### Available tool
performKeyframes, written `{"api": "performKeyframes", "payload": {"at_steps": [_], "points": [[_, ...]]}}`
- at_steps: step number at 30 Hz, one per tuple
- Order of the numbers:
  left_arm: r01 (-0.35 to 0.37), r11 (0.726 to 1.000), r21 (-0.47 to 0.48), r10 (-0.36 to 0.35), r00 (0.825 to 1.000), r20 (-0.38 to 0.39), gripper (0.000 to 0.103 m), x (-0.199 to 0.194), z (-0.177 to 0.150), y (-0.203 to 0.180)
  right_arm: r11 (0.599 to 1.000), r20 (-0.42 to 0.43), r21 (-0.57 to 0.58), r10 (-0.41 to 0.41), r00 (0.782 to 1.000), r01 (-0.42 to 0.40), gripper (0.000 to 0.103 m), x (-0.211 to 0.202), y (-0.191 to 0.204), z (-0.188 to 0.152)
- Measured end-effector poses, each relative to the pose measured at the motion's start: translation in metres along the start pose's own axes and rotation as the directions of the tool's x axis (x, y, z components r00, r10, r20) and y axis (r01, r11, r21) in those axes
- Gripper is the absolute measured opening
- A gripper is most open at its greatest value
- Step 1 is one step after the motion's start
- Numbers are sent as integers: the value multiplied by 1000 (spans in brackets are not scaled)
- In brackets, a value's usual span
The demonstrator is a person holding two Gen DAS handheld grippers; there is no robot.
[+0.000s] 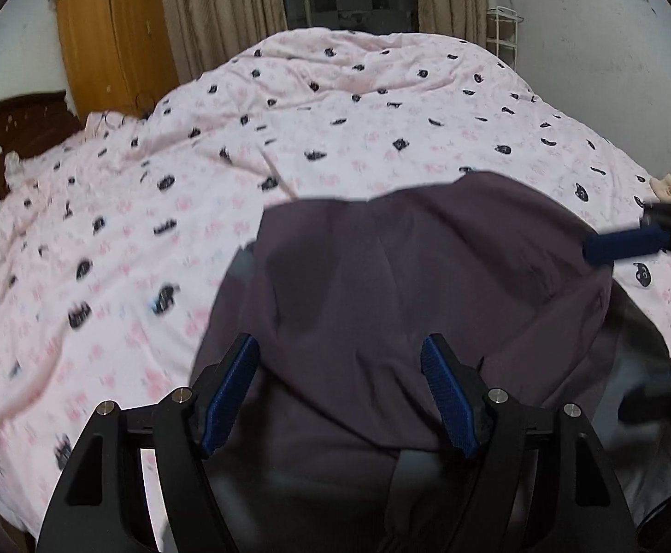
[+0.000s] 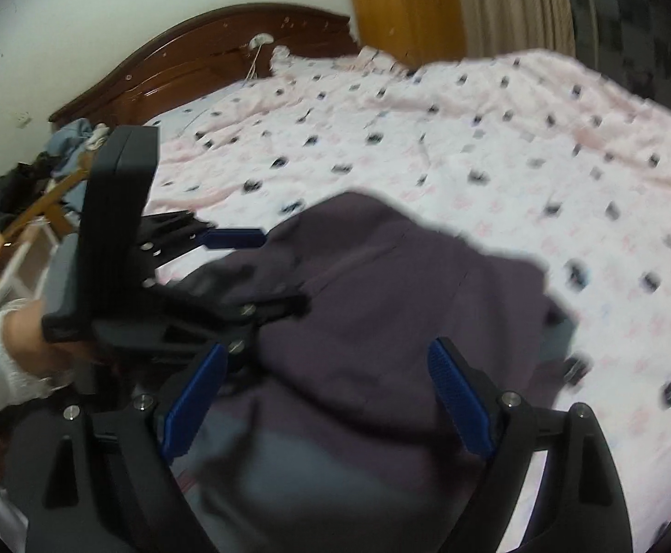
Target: Fold clothes
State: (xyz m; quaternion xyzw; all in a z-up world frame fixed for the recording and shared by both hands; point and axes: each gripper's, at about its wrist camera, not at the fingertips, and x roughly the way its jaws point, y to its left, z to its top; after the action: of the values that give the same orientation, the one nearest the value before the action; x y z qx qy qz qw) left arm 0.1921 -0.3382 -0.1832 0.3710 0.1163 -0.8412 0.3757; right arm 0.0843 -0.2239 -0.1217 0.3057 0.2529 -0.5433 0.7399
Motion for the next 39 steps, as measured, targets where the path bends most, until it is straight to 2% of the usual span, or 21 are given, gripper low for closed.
{"api": "performKeyframes", "payload": {"at_steps": [2, 6, 8, 11, 14, 16, 19, 21, 25, 29, 31, 34, 36, 39], "points": [[3, 1000, -17, -4, 1000, -1, 75, 9, -11, 1, 1000, -43, 18, 18, 999, -18, 83, 9, -3, -10], [43, 996, -80, -43, 999, -1, 77, 17, -19, 6, 999, -120, 49, 10, 993, -5, 82, 29, -12, -32], [57, 994, -93, -55, 998, 19, 77, 10, -19, 7, 998, -91, 66, 3, 996, 3, 82, 22, -11, -33], [101, 986, -130, -89, 991, 98, 77, -15, -20, 18, 995, -13, 101, 6, 1000, -5, 83, -2, -10, -33], [149, 972, -182, -112, 973, 200, 77, -51, -27, 38, 986, 62, 168, 10, 998, -21, 83, -39, -17, -42], [181, 961, -207, -134, 965, 225, 78, -72, -35, 53, 976, 88, 217, 9, 996, -28, 83, -63, -24, -57], [222, 950, -217, -187, 967, 173, 78, -94, -50, 76, 955, 89, 293, 12, 996, -38, 83, -92, -39, -90], [264, 945, -195, -253, 964, 80, 78, -102, -60, 90, 939, 67, 339, 30, 997, -51, 83, -102, -48, -114], [261, 951, -167, -276, 958, -76, 78, -111, -83, 113, 905, 20, 416, 91, 996, -92, 83, -108, -56, -159], [304, 937, -175, -333, 926, -177, 78, -100, -106, 124, 871, 8, 468, 164, 987, -148, 83, -100, -58, -185], [320, 934, -162, -349, 914, -205, 78, -90, -112, 123, 870, -6, 465, 185, 983, -161, 83, -94, -52, -192], [309, 944, -118, -330, 903, -274, 78, -70, -123, 117, 881, -30, 443, 203, 979, -169, 83, -83, -39, -194], [335, 933, -128, -359, 872, -333, 78, -57, -126, 116, 888, -47, 430, 204, 978, -164, 83, -78, -30, -196], [386, 912, -142, -411, 846, -339, 78, -52, -124, 113, 890, -71, 427, 209, 975, -160, 83, -68, -21, -201]]}}
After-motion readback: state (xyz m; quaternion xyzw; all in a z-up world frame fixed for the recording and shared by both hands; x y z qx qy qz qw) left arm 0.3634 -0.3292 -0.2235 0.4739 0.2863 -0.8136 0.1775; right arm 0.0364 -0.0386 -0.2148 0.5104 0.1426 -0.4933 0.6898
